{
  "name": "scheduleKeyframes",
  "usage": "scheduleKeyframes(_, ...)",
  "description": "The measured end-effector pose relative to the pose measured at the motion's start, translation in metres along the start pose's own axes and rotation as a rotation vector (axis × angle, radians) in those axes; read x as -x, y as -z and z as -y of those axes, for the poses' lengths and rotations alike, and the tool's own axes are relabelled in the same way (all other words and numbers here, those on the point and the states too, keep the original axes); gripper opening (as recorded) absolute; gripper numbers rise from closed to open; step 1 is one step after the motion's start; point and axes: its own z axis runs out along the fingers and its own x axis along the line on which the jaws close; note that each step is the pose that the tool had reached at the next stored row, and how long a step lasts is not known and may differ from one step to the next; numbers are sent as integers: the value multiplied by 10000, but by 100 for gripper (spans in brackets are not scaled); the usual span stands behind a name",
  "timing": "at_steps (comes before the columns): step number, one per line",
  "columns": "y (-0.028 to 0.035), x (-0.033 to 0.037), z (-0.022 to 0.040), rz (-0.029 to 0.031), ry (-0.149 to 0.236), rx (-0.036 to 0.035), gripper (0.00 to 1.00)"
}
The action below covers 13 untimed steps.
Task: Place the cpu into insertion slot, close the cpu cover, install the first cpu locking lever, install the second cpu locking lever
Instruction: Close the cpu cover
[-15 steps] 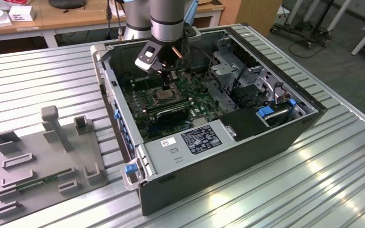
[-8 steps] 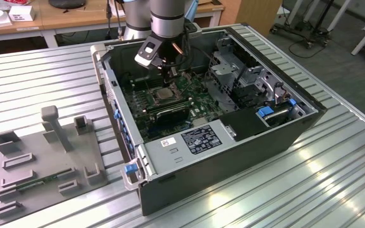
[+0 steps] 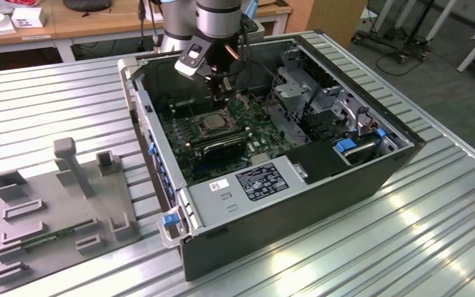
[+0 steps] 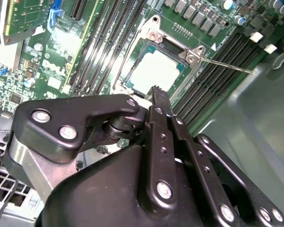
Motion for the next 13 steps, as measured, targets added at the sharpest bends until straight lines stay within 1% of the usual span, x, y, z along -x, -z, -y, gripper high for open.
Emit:
scheduleKeyframes(4,58,-1,-3,-2,0,0,11)
scheduleKeyframes(13,60,0,-7,-1,2,-1,11)
